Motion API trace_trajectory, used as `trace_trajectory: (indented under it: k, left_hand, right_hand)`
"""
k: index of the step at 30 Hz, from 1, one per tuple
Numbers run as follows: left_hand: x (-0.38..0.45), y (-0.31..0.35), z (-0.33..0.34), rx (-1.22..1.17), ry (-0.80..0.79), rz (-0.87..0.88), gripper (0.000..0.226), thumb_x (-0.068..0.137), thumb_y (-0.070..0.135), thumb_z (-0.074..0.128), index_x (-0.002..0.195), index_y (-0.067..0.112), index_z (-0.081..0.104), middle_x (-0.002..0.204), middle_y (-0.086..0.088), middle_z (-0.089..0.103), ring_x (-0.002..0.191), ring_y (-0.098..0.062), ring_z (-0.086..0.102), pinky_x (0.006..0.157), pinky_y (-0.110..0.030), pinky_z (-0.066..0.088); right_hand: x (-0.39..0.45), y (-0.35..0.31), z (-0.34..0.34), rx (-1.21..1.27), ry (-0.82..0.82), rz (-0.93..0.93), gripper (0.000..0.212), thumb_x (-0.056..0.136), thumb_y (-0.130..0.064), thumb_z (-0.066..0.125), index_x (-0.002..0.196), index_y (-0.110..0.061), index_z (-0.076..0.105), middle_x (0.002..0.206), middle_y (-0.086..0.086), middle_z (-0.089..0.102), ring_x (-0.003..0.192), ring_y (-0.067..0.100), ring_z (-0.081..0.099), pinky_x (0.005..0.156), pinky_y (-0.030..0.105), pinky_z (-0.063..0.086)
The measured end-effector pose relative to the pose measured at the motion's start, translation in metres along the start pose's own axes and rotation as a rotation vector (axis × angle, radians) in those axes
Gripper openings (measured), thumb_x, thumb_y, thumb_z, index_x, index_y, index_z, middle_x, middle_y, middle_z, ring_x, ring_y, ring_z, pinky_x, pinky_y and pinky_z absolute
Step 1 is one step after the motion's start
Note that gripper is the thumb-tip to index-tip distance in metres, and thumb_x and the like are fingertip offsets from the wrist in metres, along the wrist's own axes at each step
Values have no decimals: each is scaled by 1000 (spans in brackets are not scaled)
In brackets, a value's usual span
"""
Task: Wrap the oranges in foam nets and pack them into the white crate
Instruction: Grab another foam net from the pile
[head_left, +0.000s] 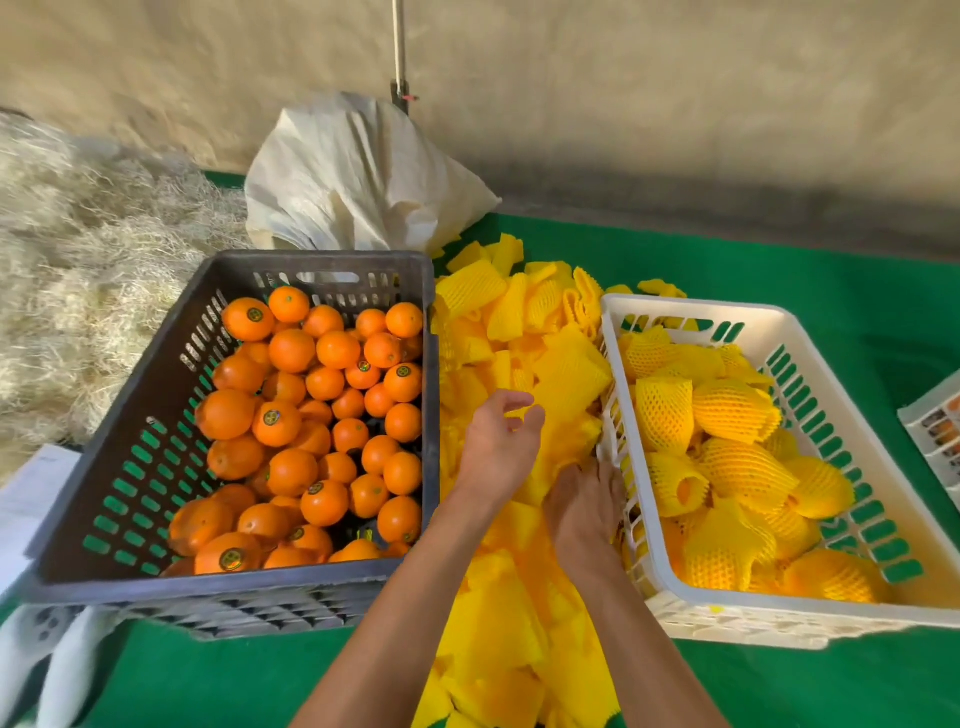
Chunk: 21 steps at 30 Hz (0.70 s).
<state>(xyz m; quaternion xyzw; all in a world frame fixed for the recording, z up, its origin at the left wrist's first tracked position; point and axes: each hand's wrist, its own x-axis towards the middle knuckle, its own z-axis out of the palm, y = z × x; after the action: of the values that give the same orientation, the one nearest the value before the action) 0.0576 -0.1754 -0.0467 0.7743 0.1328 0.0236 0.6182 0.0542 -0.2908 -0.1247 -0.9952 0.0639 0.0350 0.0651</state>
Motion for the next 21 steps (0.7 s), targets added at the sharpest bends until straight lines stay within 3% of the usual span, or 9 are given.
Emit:
trace_trajectory:
  k: [3, 6, 8, 10, 13, 15, 18, 21]
  left_hand:
    - [2, 16, -22, -81, 90, 140, 20, 104, 23, 61, 120, 15, 69, 120, 3, 68, 100, -12, 64, 68, -8, 48]
    - [4, 27, -46, -118, 139, 205, 28, 105, 27, 61, 128, 13, 65, 125, 4, 67, 112, -11, 65, 90, -21, 55]
    - [4, 30, -61, -136, 128, 204, 39, 103, 34, 63, 137, 15, 60, 132, 7, 63, 115, -4, 62, 91, -16, 54]
    - [4, 29, -76, -139, 147, 217, 41, 103, 32, 64, 139, 16, 59, 132, 9, 63, 115, 1, 60, 88, -9, 51]
    - [4, 19, -106, -45, 345, 267, 22, 104, 16, 61, 124, 13, 70, 109, 3, 73, 97, -6, 66, 82, -26, 56]
    - [6, 8, -128, 4, 469, 246, 20, 103, 12, 59, 117, 15, 73, 97, 3, 74, 84, -11, 67, 72, -31, 58]
    - [12, -7, -165, -85, 502, 128, 21, 103, 11, 58, 107, 24, 73, 88, 6, 74, 75, -16, 73, 68, -40, 64]
    - [25, -24, -201, -129, 401, 53, 31, 103, 8, 46, 108, 22, 74, 104, 4, 73, 89, -12, 73, 80, -50, 64]
  right_hand:
    - [0, -23, -32, 199, 270, -82, 33, 94, -12, 54, 126, -6, 63, 136, 13, 57, 132, 35, 45, 114, 45, 28]
    - [-1, -56, -75, 464, 628, -269, 27, 100, -14, 59, 124, -7, 67, 131, 8, 61, 123, 29, 54, 105, 43, 41]
    - [-4, -80, -97, 702, 709, -384, 23, 102, -15, 58, 121, -7, 70, 126, 4, 63, 118, 19, 58, 99, 30, 48]
    - [-9, -103, -107, 901, 665, -463, 20, 100, -13, 62, 117, -7, 70, 121, 1, 63, 113, 12, 60, 91, 17, 50]
    - [-15, -134, -105, 989, 609, -509, 15, 93, -8, 71, 107, -7, 67, 109, 2, 62, 101, 11, 60, 83, 7, 46]
    - [-15, -151, -98, 994, 515, -484, 26, 89, -7, 74, 110, -9, 59, 104, 0, 59, 93, 10, 56, 77, 1, 40]
    - [-10, -175, -87, 901, 265, -456, 40, 91, -12, 72, 126, -15, 53, 104, -2, 58, 92, 11, 55, 68, 4, 36]
    - [-3, -193, -74, 727, 196, -486, 25, 94, -15, 68, 119, -16, 63, 112, 3, 57, 101, 18, 59, 73, 14, 37]
